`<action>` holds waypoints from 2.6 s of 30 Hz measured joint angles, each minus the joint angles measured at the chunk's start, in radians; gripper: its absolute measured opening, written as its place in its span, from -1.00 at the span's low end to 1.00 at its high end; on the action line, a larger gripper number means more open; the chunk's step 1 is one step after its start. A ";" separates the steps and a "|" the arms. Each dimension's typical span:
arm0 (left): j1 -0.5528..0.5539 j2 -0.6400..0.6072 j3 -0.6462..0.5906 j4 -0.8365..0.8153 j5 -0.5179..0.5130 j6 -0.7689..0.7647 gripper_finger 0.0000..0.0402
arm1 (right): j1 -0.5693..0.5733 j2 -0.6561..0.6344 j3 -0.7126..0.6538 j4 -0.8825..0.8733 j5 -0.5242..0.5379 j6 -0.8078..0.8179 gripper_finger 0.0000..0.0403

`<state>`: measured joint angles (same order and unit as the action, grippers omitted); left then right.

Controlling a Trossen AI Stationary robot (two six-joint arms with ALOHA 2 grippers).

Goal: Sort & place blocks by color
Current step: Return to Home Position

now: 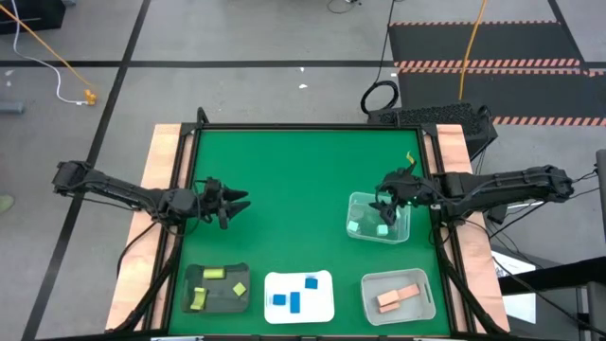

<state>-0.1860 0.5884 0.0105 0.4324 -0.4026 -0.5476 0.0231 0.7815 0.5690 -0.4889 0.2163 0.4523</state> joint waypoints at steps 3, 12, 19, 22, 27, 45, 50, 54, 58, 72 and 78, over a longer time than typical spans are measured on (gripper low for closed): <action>0.000 0.000 0.000 -0.001 0.000 -0.001 0.09 | -0.002 -0.001 0.000 0.007 0.051 -0.031 0.42; 0.000 0.000 0.000 -0.013 0.000 -0.010 0.09 | -0.031 -0.065 -0.231 0.566 0.174 -0.004 0.42; 0.000 0.000 0.001 -0.013 0.000 -0.008 0.09 | -0.031 -0.085 -0.487 1.255 0.149 -0.021 0.42; 0.000 0.000 0.001 -0.013 0.000 -0.009 0.10 | -0.031 -0.085 -0.551 1.438 0.150 -0.002 0.42; 0.000 0.000 0.002 -0.015 0.001 -0.007 0.10 | -0.031 -0.090 -0.550 1.393 0.150 0.007 0.42; 0.000 0.000 0.002 -0.017 0.008 -0.007 0.09 | -0.031 -0.085 -0.552 1.284 0.148 0.007 0.42; 0.000 0.000 0.002 -0.017 0.008 -0.006 0.10 | -0.031 -0.085 -0.553 1.284 0.148 0.007 0.42; 0.000 0.000 0.002 -0.017 0.008 -0.006 0.09 | -0.031 -0.085 -0.554 1.284 0.148 0.007 0.42; 0.000 0.000 0.002 -0.017 0.008 -0.006 0.10 | -0.031 -0.085 -0.554 1.284 0.148 0.007 0.42; 0.000 0.000 0.002 -0.017 0.008 -0.006 0.10 | -0.031 -0.085 -0.554 1.284 0.147 0.007 0.42; 0.000 0.000 0.002 -0.017 0.008 -0.006 0.10 | -0.031 -0.085 -0.554 1.284 0.147 0.007 0.42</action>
<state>-0.1858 0.5884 0.0124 0.4156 -0.3943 -0.5541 -0.0078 0.6964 0.0151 0.7952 0.3637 0.4591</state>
